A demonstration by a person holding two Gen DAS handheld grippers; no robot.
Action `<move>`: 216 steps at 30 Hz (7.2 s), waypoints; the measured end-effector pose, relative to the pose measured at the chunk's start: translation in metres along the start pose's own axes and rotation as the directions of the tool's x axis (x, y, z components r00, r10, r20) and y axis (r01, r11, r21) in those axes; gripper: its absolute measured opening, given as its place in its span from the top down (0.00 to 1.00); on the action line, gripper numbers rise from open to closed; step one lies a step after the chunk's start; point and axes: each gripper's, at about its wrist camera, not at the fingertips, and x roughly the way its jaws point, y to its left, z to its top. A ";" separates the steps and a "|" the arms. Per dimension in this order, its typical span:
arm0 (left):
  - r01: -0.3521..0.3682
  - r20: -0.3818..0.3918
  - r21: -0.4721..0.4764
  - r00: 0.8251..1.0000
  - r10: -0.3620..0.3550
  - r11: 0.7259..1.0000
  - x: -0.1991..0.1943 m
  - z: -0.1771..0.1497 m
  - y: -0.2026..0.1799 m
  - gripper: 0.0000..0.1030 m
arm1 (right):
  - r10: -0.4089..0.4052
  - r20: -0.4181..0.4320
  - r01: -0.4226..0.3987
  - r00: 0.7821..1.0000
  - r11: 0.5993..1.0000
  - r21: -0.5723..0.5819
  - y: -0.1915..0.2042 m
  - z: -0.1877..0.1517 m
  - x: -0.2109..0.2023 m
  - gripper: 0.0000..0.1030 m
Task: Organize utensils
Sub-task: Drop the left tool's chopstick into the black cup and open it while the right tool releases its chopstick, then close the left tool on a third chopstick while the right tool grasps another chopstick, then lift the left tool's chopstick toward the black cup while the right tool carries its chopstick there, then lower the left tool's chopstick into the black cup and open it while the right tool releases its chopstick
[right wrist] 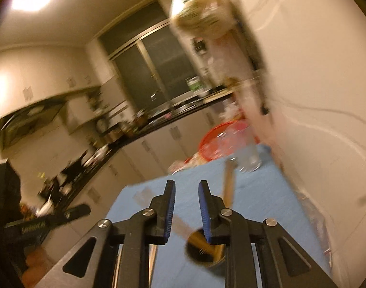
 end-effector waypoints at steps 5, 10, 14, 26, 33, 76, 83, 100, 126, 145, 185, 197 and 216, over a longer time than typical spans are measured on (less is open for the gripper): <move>-0.110 -0.021 -0.062 0.994 0.109 0.992 -0.016 -0.043 0.058 0.80 | 0.047 -0.128 -0.063 0.991 0.990 -0.123 0.043 -0.051 0.011 0.79; -0.204 -0.134 -0.148 0.974 0.184 0.968 -0.006 -0.094 0.119 0.80 | 0.085 -0.273 -0.131 0.958 0.979 -0.155 0.071 -0.099 0.035 0.79; -0.230 -0.229 -0.216 0.957 0.180 0.949 0.006 -0.131 0.158 0.80 | 0.033 -0.313 -0.087 0.949 0.983 -0.162 0.071 -0.131 0.054 0.79; -0.224 -0.298 -0.249 0.943 0.146 0.942 0.050 -0.137 0.182 0.80 | -0.079 -0.433 0.038 0.898 0.994 -0.104 0.035 -0.184 0.107 0.79; -0.268 -0.328 -0.210 0.925 0.190 0.940 0.091 -0.116 0.183 0.80 | -0.062 -0.444 0.032 0.894 0.997 -0.075 0.029 -0.196 0.115 0.78; -0.264 -0.268 -0.212 0.942 0.204 0.941 0.104 -0.113 0.203 0.91 | -0.212 -0.616 0.144 0.759 0.977 -0.159 0.095 -0.135 0.270 0.85; -0.263 -0.268 -0.212 0.942 0.203 0.941 0.103 -0.114 0.207 0.91 | -0.235 -0.630 0.146 0.740 0.971 -0.192 0.099 -0.139 0.274 0.85; -0.213 -0.244 -0.218 0.957 0.159 0.952 0.097 -0.115 0.202 0.93 | -0.240 -0.616 0.116 0.750 0.965 -0.235 0.116 -0.133 0.276 0.94; -0.164 0.012 -0.167 0.986 0.168 0.972 -0.049 -0.096 0.110 0.93 | 0.064 -0.052 -0.073 0.997 0.979 -0.192 0.120 -0.092 -0.012 0.94; -0.143 0.055 -0.114 0.987 0.150 0.983 -0.076 -0.098 0.069 0.93 | 0.070 0.001 -0.069 0.998 0.988 -0.140 0.090 -0.085 -0.054 0.94; -0.055 0.118 0.028 0.992 0.052 0.998 -0.091 -0.048 -0.004 0.93 | 0.014 0.118 -0.016 0.993 1.000 0.011 0.023 -0.021 -0.090 0.94; 0.005 0.152 0.084 0.988 -0.017 0.996 -0.080 0.007 -0.057 0.93 | -0.030 0.208 0.028 0.978 1.000 0.013 0.011 0.039 -0.095 0.94; 0.050 0.096 0.079 0.994 -0.058 0.996 0.015 0.051 -0.095 0.93 | -0.103 0.147 0.098 0.984 0.994 0.039 -0.034 0.074 -0.011 0.94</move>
